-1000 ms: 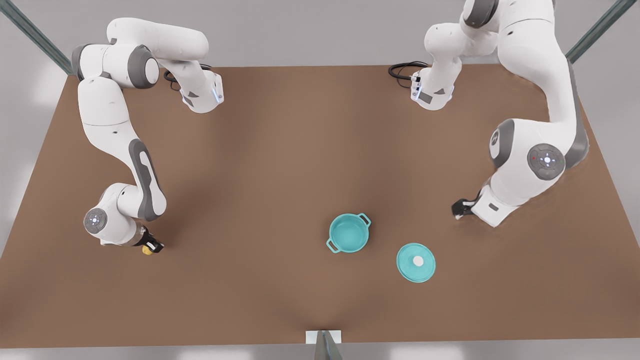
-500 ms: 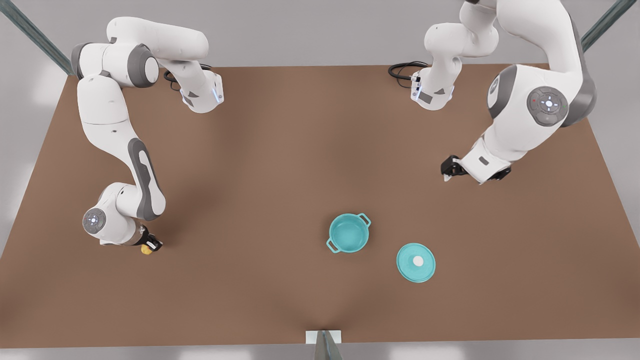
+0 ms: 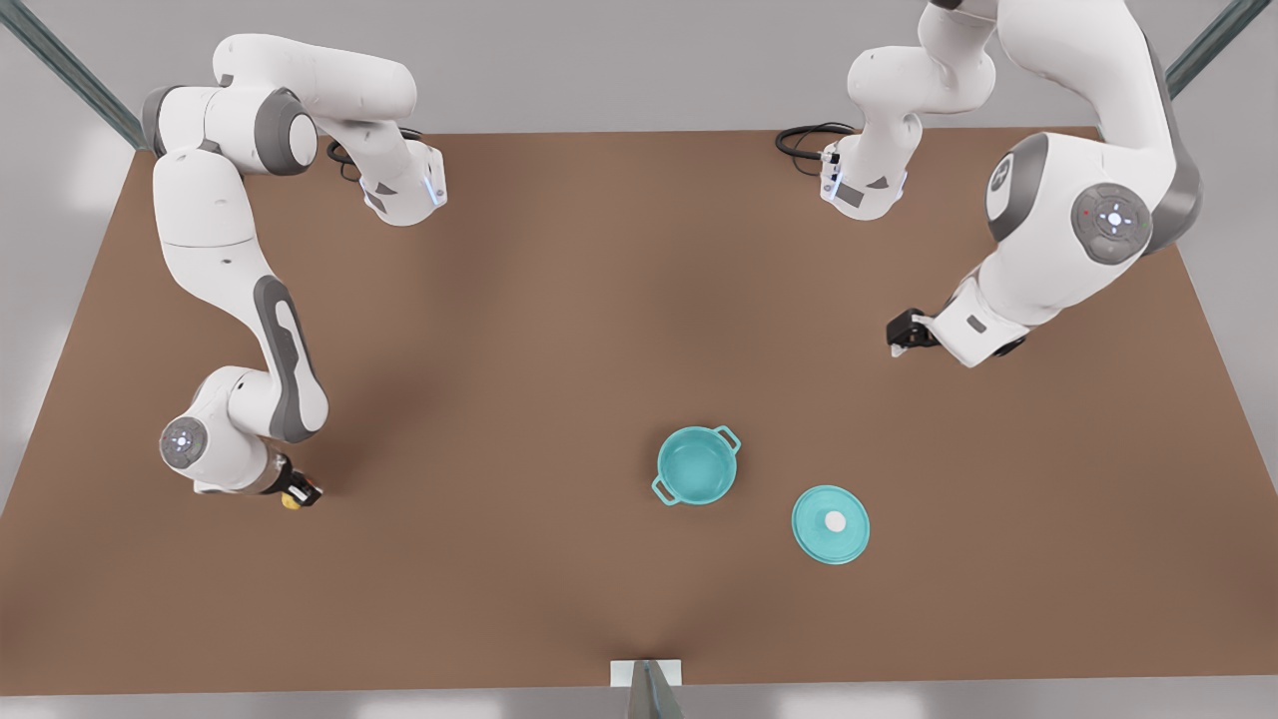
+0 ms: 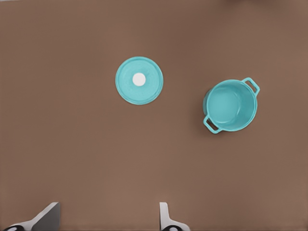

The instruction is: Open the pot lid and put the potato into the pot

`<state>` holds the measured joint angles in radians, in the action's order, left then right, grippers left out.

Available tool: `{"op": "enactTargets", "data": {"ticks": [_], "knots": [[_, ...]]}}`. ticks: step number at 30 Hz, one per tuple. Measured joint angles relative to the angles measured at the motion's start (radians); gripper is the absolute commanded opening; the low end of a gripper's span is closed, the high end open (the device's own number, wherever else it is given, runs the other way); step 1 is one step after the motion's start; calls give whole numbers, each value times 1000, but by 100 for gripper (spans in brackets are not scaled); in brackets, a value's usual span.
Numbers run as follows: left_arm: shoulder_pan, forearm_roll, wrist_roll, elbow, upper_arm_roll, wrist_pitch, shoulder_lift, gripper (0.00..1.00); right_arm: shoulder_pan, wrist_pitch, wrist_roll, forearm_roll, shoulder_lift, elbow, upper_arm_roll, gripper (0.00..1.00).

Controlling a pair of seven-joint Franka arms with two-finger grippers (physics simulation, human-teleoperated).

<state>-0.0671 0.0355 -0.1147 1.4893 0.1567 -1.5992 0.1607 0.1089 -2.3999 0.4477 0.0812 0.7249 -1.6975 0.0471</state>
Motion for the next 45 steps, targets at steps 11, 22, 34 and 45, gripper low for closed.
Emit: {"op": "enactTargets", "data": {"ticks": [11, 22, 34, 45], "knots": [[-8, -7, 7, -19, -8, -4, -7, 100, -1, 0, -17, 1, 3, 16, 8, 63], [35, 28, 11, -103, -143, 50, -64, 100, 0, -1, -35, 2, 21, 36, 14, 63], [-15, -12, 5, -56, -158, 29, -7, 100, 0, 7, -55, 13, 30, 37, 14, 52], [-8, -52, -17, -33, -157, -4, -5, 100, -88, 157, -68, 19, -107, 75, -23, 53]]}}
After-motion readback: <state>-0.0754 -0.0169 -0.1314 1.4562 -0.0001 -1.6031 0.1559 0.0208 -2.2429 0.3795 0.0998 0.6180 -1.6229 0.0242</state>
